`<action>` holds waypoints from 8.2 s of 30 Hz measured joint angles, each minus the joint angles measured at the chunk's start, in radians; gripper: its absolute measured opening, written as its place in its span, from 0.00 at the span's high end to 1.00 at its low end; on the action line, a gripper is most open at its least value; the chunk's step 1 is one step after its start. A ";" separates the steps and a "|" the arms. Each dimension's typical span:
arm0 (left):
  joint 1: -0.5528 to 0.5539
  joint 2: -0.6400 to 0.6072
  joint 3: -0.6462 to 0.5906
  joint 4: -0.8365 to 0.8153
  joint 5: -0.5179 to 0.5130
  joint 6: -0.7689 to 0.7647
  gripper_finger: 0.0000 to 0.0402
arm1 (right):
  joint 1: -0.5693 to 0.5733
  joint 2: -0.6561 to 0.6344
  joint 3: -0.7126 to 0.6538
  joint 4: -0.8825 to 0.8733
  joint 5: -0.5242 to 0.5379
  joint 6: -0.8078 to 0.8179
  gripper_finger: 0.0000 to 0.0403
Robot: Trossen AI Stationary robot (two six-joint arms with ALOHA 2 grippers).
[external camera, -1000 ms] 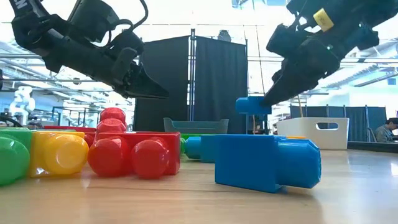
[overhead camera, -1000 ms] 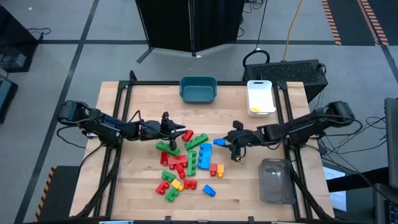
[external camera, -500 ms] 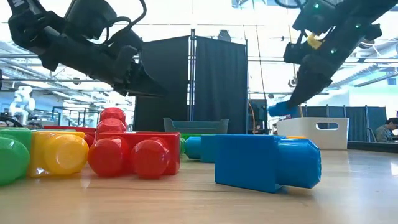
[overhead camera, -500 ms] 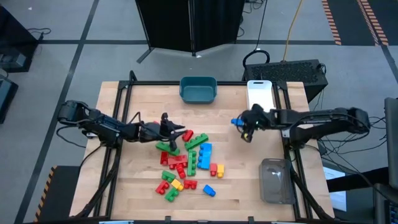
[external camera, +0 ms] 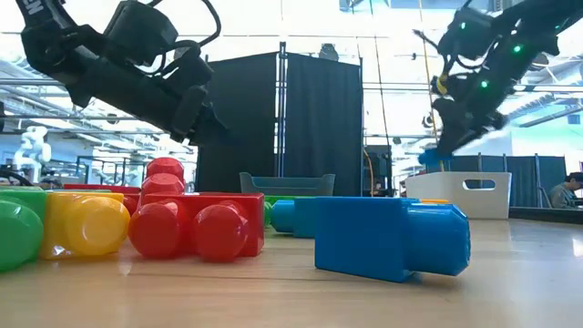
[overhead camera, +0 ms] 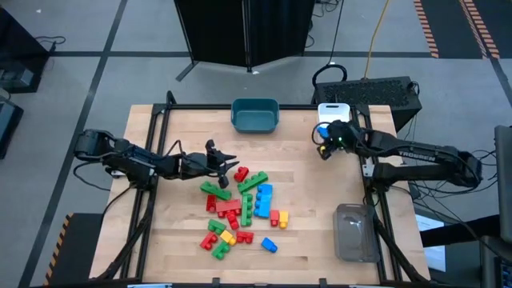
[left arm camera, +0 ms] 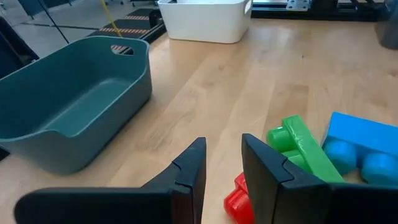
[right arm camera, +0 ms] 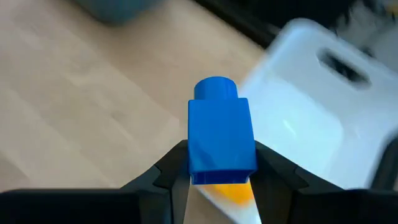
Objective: Sort blocks by size
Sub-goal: Put the one stud blue game piece into the white bin, then put the one stud yellow game piece into the white bin, then put the one stud red game piece into the white bin
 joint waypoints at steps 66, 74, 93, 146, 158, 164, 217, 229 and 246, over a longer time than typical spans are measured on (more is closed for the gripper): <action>0.073 0.000 0.021 0.165 0.345 0.074 0.78 | 0.526 0.382 0.136 0.399 -0.465 -0.135 0.44; 0.035 0.000 0.021 0.136 0.341 -0.024 0.78 | 0.668 0.537 0.136 0.520 -0.465 0.014 0.44; -0.022 0.000 0.020 0.133 0.158 0.034 0.78 | 0.799 0.660 0.183 0.551 -0.306 0.057 0.07; -0.021 0.000 0.020 0.127 0.086 0.054 0.78 | 0.665 0.412 0.261 -0.122 -0.103 0.096 0.71; -0.021 0.000 0.020 0.125 0.083 0.054 0.78 | 0.379 0.200 0.261 -0.340 0.161 0.147 0.70; -0.021 0.000 0.020 0.126 0.083 0.054 0.78 | 0.173 0.191 0.261 -0.352 0.163 0.108 0.70; -0.023 0.000 0.020 0.029 0.110 0.083 0.78 | -0.032 0.211 0.260 -0.183 -0.257 -0.220 0.52; -0.023 0.000 0.020 0.021 0.110 0.107 0.78 | 0.370 0.272 0.260 0.053 -0.260 -0.108 0.52; -0.020 0.000 0.020 0.030 0.110 0.105 0.78 | 0.632 0.574 0.261 0.394 -0.260 -0.134 0.47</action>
